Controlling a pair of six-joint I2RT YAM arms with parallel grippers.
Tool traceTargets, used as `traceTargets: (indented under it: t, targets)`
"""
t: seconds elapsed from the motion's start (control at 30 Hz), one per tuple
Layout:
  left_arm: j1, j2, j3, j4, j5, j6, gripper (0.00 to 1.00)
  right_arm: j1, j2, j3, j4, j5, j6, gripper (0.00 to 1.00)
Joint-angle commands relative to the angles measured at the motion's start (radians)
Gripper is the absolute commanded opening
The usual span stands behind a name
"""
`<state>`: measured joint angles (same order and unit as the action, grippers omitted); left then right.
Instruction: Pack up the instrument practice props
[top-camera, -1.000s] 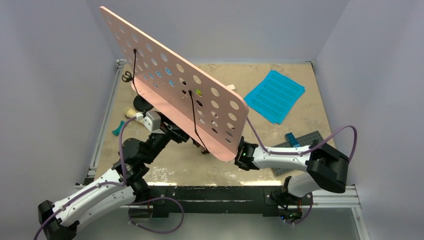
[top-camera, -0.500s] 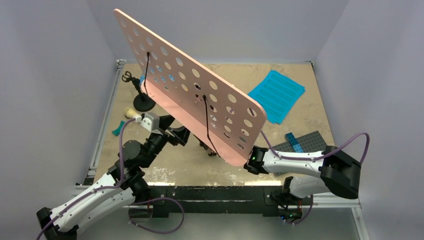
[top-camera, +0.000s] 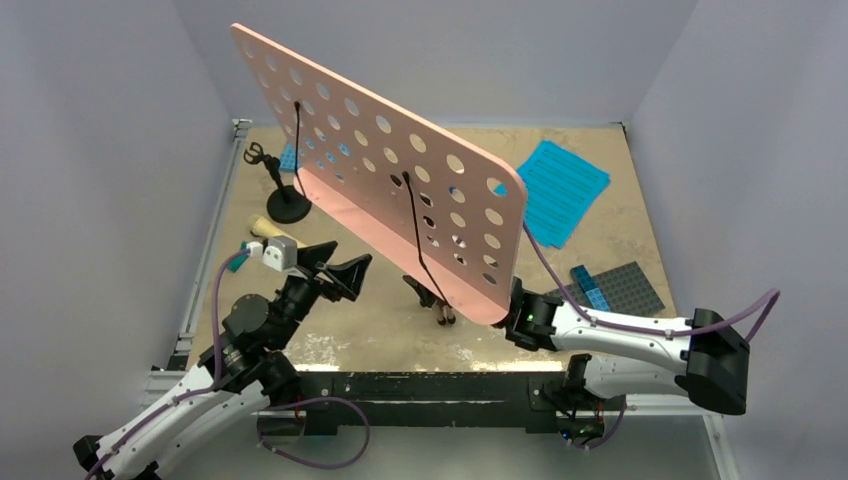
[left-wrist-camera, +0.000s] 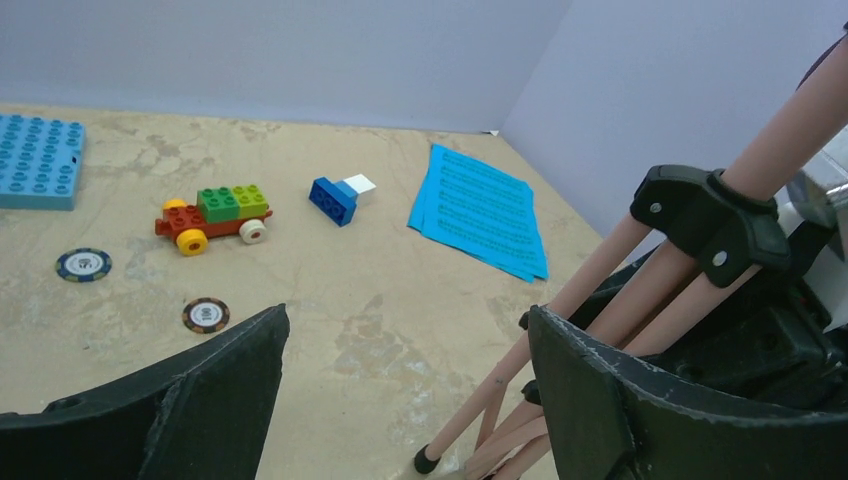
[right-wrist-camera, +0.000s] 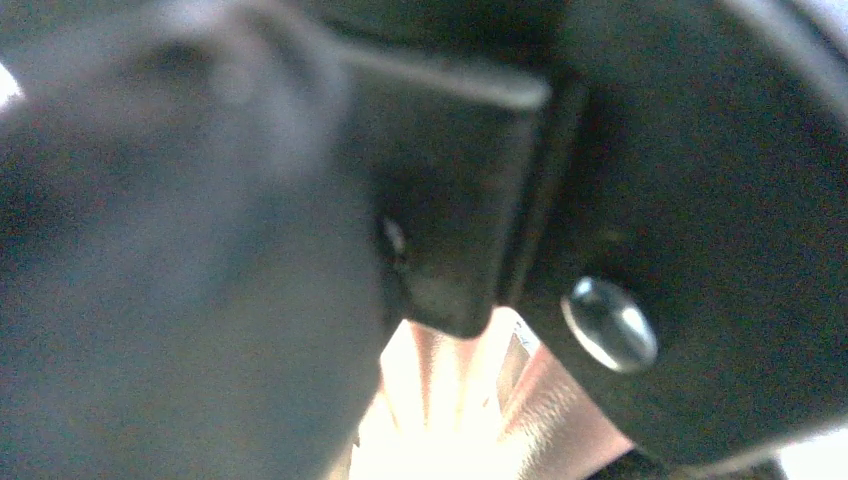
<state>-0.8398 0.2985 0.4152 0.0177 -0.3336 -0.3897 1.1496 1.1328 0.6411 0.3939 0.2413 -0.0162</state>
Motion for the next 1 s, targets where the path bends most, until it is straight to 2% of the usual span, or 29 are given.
traceTargets:
  t: [0.0, 0.1, 0.13, 0.27, 0.53, 0.77, 0.97]
  targets:
    - [0.002, -0.033, -0.053, -0.001, -0.005, -0.088, 0.93, -0.004, -0.101, 0.150, -0.001, -0.018, 0.144, 0.00]
    - [0.002, -0.024, -0.081, 0.051, 0.045, -0.122, 0.95, -0.004, -0.120, 0.168, -0.013, -0.027, 0.154, 0.00]
    - [0.002, -0.014, -0.091, 0.073, 0.068, -0.137, 0.99, -0.004, -0.124, 0.168, -0.012, -0.025, 0.156, 0.00]
    - [0.002, 0.053, -0.147, 0.223, 0.211, -0.183, 1.00, -0.004, -0.132, 0.133, 0.039, -0.010, 0.166, 0.00]
    - [-0.003, 0.317, -0.233, 0.537, 0.502, -0.290, 1.00, -0.004, -0.156, 0.083, 0.143, 0.039, 0.190, 0.00]
    - [-0.021, 0.373, -0.306, 0.763, 0.593, -0.307, 1.00, -0.004, -0.167, 0.085, 0.182, 0.044, 0.185, 0.00]
    - [-0.086, 0.528, -0.318, 0.987, 0.632, -0.300, 1.00, -0.004, -0.166, 0.083, 0.263, 0.052, 0.197, 0.00]
